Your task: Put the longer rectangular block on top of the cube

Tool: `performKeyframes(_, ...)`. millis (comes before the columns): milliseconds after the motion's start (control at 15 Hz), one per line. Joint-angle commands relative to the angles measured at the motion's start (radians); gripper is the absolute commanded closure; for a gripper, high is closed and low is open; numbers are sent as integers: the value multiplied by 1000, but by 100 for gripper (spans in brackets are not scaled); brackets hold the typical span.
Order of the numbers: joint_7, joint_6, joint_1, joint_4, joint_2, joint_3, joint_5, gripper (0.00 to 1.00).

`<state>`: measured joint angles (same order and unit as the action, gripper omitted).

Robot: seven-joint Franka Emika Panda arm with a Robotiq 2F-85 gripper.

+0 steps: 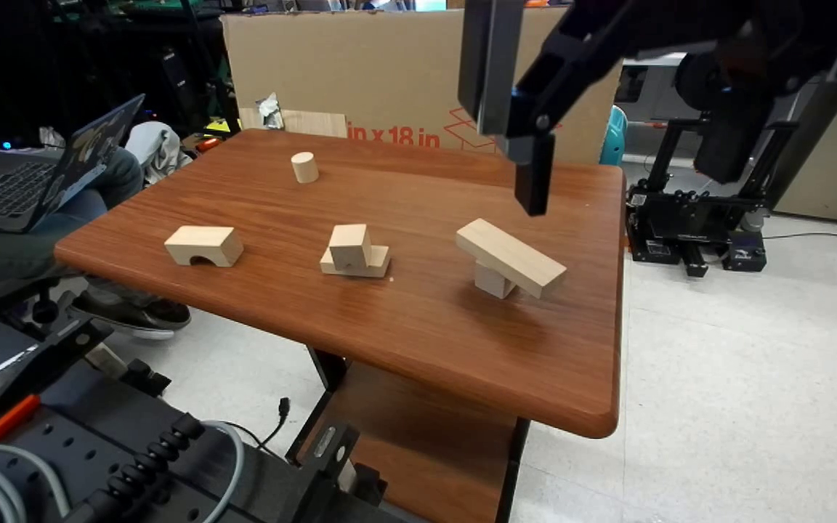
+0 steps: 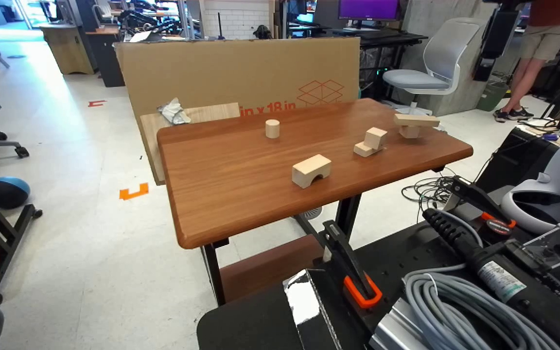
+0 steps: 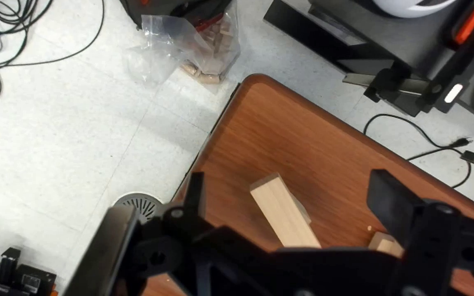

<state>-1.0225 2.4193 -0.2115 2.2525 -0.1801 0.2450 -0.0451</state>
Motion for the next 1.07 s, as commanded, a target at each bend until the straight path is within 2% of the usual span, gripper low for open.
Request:
performKeyframes(0,-72,65,-36,-37,-78,-41,-4,0)
performKeyframes(267,-104,77,-43,-69,-142,-78,-9,0)
performKeyframes(800,-40,101,-20,-163,-260,-105,-98,0)
performKeyframes(1000,0,77,-9,-204,-304,-104,-142,0)
